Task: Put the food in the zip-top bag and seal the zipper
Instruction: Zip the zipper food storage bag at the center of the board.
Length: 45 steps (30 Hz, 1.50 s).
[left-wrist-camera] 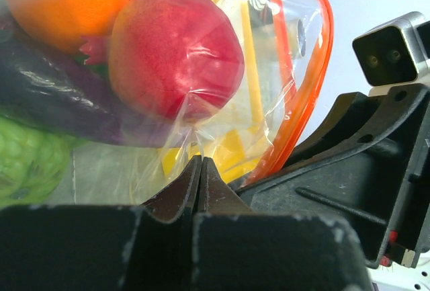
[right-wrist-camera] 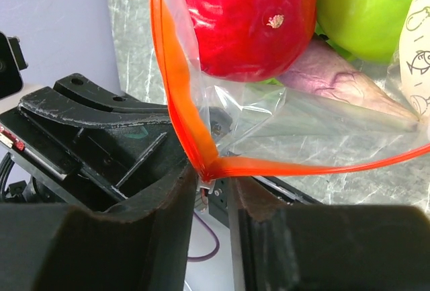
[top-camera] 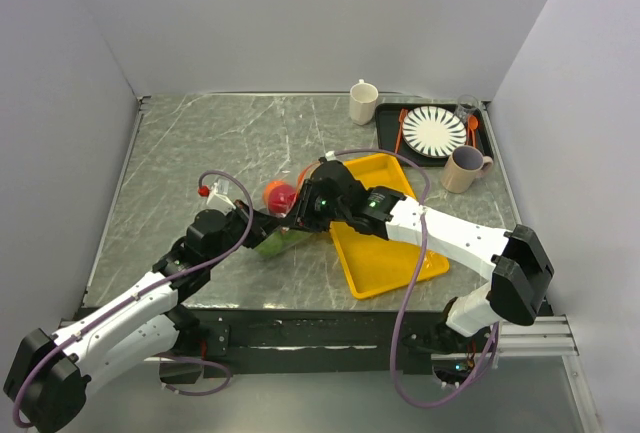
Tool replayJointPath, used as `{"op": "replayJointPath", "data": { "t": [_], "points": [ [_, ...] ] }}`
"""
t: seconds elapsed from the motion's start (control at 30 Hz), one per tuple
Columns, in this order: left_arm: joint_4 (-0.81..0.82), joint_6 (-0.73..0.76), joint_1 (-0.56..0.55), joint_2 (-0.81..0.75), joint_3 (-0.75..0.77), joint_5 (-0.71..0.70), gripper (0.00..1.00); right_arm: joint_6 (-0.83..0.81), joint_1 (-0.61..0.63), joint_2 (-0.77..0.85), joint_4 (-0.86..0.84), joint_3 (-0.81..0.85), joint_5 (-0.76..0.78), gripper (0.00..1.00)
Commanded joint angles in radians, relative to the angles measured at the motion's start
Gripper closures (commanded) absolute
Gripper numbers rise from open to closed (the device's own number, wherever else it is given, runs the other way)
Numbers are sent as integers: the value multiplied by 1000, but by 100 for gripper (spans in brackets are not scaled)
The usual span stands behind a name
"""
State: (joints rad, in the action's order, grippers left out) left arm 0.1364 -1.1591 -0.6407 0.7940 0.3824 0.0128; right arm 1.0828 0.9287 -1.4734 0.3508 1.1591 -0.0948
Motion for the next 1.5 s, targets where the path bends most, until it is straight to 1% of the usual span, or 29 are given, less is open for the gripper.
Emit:
{"op": "replayJointPath", "data": {
  "t": [0.0,0.07,0.1,0.17,0.27,0.33,0.4,0.5,0.6,0.67,0.77,0.83,0.97,1.1,1.27,1.3,1.33,1.37,1.47],
  "points": [
    [6,19,-4,-3,53,-10,99,-4,-4,28,-27,10,9,76],
    [5,18,-5,-4,50,-10,99,-4,-4,30,-32,5,7,85],
    [3,18,-4,-3,50,-10,99,-3,-4,31,-30,5,10,93],
    [-1,15,-4,-7,50,-10,99,-1,-4,35,-27,5,10,98],
    [-4,10,-2,-13,46,-10,99,9,-4,48,-42,-9,20,98],
    [-15,1,-4,-19,44,-10,93,17,-10,59,-65,-18,26,98],
    [-18,-5,-4,-32,41,-10,82,23,-17,67,-78,-25,29,98],
    [9,-30,-4,-53,17,-10,74,29,-30,68,-95,-32,12,98],
    [57,-65,-4,-62,-8,-7,71,37,-33,64,-107,-36,0,98],
    [74,-82,-4,-59,-17,-2,71,37,-33,65,-115,-42,-5,98],
    [94,-93,-4,-46,-25,6,72,39,-34,64,-115,-45,-13,98],
    [107,-99,-4,-41,-27,10,76,42,-36,67,-121,-53,-13,98],
    [109,-114,-4,-21,-23,16,99,39,-36,68,-113,-52,-11,97],
    [105,-123,-4,-38,-30,4,99,39,-40,71,-111,-56,-6,97],
    [42,-120,-2,-96,-36,-10,98,35,-59,87,-118,-59,0,96],
    [26,-132,-4,-104,-40,-10,89,34,-62,91,-121,-58,1,96],
    [23,-137,-4,-110,-43,-10,76,31,-62,93,-121,-56,0,97],
    [35,-142,-5,-119,-57,-10,57,31,-64,96,-121,-55,0,97],
    [93,-165,-4,-118,-83,-10,34,32,-64,102,-130,-56,-8,96]
  ]
}}
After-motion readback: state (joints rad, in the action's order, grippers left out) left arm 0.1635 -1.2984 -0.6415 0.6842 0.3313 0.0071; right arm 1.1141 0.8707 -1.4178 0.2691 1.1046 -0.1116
